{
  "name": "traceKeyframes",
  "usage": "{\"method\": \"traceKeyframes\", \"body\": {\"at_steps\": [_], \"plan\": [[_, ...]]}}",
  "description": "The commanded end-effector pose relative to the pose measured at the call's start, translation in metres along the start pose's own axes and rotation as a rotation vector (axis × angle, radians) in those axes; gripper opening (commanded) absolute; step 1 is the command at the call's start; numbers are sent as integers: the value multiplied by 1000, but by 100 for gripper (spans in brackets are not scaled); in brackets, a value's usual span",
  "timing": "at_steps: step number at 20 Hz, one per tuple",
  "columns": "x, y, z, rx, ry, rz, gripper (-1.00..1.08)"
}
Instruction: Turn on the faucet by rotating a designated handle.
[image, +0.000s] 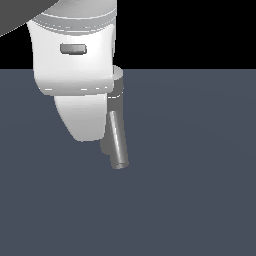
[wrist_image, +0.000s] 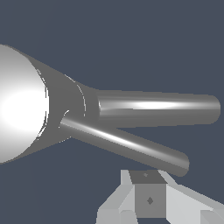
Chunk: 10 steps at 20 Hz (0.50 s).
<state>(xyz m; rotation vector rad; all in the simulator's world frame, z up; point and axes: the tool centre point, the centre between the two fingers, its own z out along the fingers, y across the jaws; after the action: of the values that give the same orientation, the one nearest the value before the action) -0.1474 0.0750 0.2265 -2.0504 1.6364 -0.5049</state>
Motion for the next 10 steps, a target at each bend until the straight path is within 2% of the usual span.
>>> {"method": "traceKeyframes", "body": {"at_steps": [1, 10], "plan": [[4, 1, 0, -1, 1, 2, -100], [21, 4, 0, -2, 2, 4, -100]]}}
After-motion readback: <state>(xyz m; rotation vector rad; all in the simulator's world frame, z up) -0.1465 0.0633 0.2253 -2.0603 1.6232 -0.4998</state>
